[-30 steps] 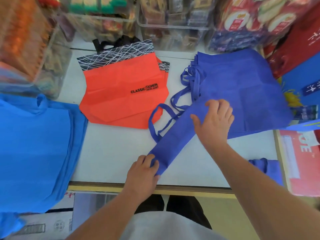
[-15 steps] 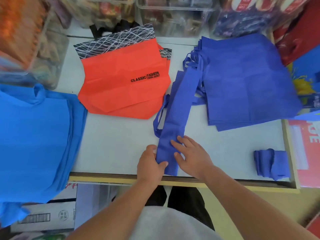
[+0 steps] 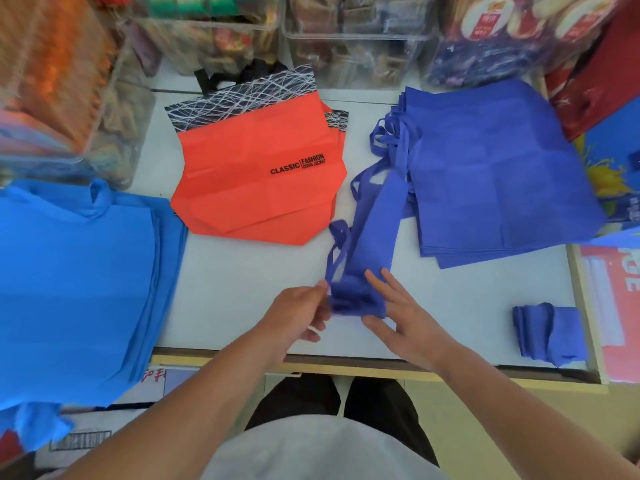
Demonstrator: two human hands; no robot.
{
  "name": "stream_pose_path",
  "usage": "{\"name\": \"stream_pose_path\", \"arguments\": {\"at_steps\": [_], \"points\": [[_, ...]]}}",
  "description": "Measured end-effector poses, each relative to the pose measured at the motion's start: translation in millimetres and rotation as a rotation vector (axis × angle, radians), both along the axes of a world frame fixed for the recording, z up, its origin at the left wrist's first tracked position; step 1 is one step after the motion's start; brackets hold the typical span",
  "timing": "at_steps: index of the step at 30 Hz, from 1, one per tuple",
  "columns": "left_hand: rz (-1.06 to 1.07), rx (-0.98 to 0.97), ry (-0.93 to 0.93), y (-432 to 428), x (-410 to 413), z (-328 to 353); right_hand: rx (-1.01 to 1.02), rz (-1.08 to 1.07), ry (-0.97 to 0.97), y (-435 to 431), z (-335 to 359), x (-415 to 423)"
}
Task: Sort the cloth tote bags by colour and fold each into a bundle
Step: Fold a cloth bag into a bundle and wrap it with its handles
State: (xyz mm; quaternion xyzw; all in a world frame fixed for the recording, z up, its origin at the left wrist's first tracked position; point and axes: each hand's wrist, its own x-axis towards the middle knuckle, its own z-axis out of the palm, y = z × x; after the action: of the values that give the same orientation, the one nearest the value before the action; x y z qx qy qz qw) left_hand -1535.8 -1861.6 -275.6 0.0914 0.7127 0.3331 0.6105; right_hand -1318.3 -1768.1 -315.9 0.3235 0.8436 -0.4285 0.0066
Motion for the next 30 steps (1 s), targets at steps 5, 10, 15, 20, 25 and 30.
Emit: {"name": "stream_pose_path", "arguments": {"at_steps": [5, 10, 15, 20, 25, 30], "points": [[-0.128, 0.254, 0.283, -2, 10, 9, -0.561, -0.474, -0.066, 3, 22, -12], [-0.551, 0.451, 0.853, -2, 32, -2, -0.653, -0.643, -0.016, -4, 15, -15], [-1.002, 0.588, 1.257, 2, 33, -21, -0.579, -0.814, -0.069, 10, 4, -29], [-1.286, 0.305, 1.118, 0, 29, -44, -0.482, -0.823, -0.143, 38, -6, -43], [-1.268, 0.289, 1.068, 11, 32, -53, -0.02, -0.478, -0.181, 71, -10, -44], [-1.231, 0.375, 1.041, 13, 27, -65, -0.009, -0.376, -0.263, 95, -22, -56]]}}
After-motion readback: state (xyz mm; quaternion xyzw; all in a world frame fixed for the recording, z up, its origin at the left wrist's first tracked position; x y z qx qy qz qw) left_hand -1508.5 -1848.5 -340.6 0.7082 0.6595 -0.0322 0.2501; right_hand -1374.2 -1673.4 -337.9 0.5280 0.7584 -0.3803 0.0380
